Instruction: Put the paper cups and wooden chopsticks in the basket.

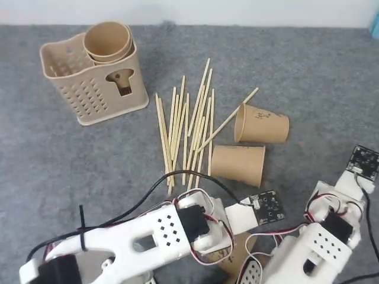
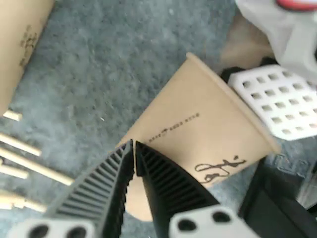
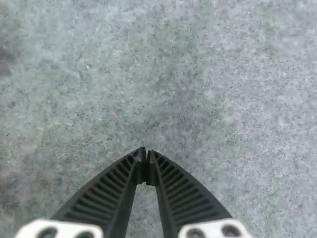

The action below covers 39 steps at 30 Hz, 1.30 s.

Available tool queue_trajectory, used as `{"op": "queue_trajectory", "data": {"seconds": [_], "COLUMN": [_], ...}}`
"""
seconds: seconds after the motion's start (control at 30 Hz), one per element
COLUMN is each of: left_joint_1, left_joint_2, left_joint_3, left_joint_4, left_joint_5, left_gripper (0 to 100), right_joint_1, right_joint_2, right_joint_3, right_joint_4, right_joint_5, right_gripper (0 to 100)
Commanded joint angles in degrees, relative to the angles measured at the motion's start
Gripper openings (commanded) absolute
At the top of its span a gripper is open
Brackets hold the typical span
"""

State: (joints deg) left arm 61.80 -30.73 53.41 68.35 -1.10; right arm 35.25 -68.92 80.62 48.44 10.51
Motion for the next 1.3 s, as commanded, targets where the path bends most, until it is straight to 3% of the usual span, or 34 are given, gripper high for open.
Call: {"op": "queue_trajectory", "data": {"seconds": [0.0, 0.2, 0.47, 0.67, 0.83, 0.93, 1.03, 1.17, 1.27], "left_joint_1": [-2.90, -18.90, -47.12, -55.30, -64.35, -72.79, -80.26, -88.88, -92.22], "left_joint_2": [1.14, 1.05, 0.97, 0.97, 0.97, 1.05, 1.05, 1.05, 1.49], "left_joint_3": [2.33, 4.44, -0.13, -7.60, -8.13, -6.64, -3.30, 2.24, 7.16], "left_joint_4": [-1.14, -1.14, -0.53, 6.42, 3.69, -0.97, -6.42, -15.56, -23.03], "left_joint_5": [0.70, -0.44, -11.87, -14.51, -14.42, -14.42, -14.42, -14.33, -14.33], "left_gripper": [1, 1, 1, 1, 1, 1, 1, 1, 1], "right_joint_1": [-0.22, -0.22, -0.22, -0.66, -4.35, -8.84, -12.53, -18.68, -27.30], "right_joint_2": [0.22, 0.22, 0.22, 0.22, 0.22, 0.22, 0.22, 0.22, 0.22], "right_joint_3": [-0.26, -0.26, -0.26, -0.62, -0.88, -3.78, -10.90, -24.09, -32.18], "right_joint_4": [-1.27, -1.01, -0.84, 0.66, 2.59, 4.18, 10.42, 23.78, 39.25], "right_joint_5": [-0.62, -0.62, -0.53, 1.05, 5.98, 12.75, 25.41, 40.53, 57.23], "right_gripper": [0.9, 0.9, 0.9, 0.9, 0.9, 1.0, 5.0, 16.2, 19.5]}}
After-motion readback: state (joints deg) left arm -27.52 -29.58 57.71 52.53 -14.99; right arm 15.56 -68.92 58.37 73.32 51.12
